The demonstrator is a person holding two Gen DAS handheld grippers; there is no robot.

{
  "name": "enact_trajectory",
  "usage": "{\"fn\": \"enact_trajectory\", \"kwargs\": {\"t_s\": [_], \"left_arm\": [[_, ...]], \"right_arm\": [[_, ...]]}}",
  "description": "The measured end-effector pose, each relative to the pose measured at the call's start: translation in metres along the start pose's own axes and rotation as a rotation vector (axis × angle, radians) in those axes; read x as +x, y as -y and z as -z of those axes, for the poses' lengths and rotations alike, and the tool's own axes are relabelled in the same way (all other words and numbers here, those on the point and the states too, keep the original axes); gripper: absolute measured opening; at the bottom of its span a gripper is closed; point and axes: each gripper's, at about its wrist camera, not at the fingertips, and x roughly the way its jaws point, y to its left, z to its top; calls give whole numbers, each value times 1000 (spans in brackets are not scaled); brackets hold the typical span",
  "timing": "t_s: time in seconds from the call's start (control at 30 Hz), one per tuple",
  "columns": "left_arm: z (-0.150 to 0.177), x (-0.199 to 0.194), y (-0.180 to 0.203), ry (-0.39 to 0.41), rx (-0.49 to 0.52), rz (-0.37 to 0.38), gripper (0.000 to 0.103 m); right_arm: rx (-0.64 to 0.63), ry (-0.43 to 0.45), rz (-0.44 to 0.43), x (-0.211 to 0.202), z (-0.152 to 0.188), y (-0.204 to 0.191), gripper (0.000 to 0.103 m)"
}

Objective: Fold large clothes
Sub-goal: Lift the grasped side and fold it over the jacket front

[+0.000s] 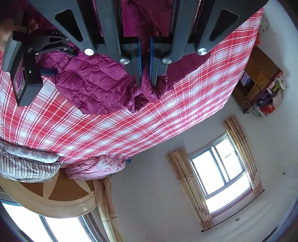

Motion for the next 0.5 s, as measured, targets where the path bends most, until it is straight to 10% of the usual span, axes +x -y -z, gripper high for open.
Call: {"fn": "enact_trajectory", "kwargs": {"t_s": [0.5], "left_arm": [[22, 57, 26, -35, -146, 124, 8]], "right_arm": [[-1, 33, 3, -4, 5, -2, 84]]}}
